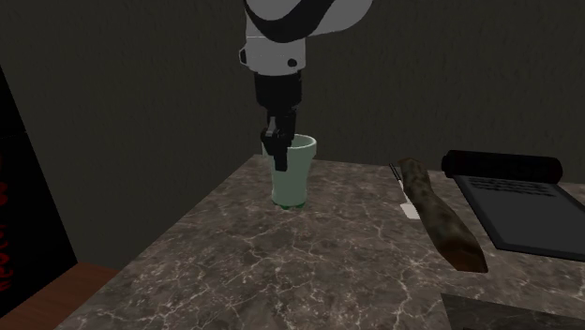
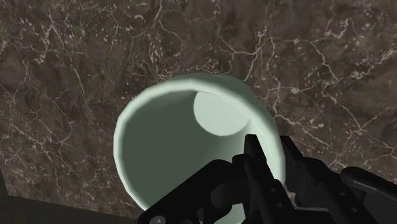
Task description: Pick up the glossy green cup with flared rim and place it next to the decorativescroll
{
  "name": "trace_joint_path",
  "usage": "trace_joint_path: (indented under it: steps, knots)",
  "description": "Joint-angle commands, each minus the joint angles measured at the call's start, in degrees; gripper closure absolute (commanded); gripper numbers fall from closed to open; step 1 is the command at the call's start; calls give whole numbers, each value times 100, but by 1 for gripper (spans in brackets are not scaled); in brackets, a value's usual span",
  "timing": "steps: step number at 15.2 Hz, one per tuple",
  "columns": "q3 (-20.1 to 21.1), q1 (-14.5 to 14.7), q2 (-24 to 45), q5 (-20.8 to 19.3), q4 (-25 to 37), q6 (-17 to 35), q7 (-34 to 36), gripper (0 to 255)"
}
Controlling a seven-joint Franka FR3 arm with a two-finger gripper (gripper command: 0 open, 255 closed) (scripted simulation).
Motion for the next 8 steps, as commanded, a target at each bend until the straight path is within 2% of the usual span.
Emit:
trace_joint_path:
  steps: [1,8]
  knots:
    - [-3,-1,-27,-1,131,-156,-15,255]
    - [-9,-9,-52,5,635,-682,-65,255]
